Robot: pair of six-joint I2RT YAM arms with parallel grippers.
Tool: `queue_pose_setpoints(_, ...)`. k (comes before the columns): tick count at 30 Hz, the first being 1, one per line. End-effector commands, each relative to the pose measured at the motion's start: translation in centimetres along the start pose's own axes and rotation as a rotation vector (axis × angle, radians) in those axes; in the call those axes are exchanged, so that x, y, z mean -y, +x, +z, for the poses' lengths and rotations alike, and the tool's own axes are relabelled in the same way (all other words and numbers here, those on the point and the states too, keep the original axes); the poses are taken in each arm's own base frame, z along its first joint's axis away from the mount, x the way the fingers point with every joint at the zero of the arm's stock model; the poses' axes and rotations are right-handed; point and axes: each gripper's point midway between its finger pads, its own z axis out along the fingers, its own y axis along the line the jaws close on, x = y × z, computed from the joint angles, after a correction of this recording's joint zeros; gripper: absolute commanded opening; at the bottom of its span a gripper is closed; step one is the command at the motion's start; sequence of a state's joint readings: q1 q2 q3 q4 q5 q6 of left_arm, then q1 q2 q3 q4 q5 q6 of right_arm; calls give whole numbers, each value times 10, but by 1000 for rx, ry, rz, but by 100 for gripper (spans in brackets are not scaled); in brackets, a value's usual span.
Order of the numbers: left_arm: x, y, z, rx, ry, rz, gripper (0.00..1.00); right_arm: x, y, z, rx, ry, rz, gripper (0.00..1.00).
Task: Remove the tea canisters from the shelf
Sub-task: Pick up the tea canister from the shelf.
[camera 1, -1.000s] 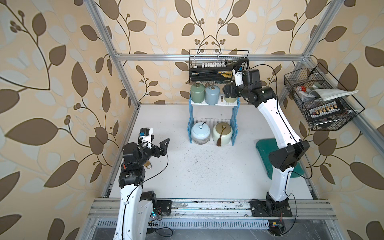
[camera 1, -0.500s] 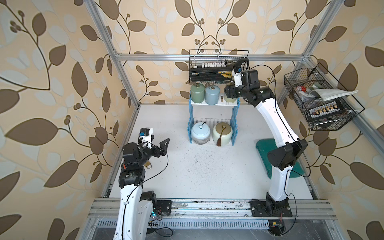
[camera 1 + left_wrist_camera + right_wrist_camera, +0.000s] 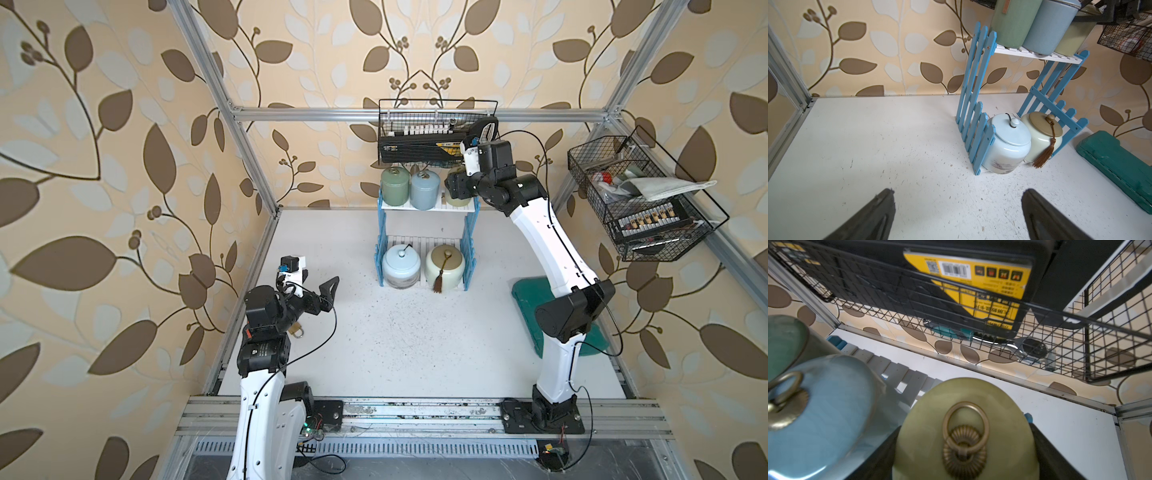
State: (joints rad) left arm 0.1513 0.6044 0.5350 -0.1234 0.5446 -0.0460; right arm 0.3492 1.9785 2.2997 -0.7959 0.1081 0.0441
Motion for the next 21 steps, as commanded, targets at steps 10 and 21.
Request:
queue_pose_setpoints(10,-1,-10,-5,49,-12,51,99,-12,-21,-98,123,-44,12,46)
queue_pose_setpoints(21,-6,-9,-5,56,-24,50,99,-25,30,-162,173,-132,17,46)
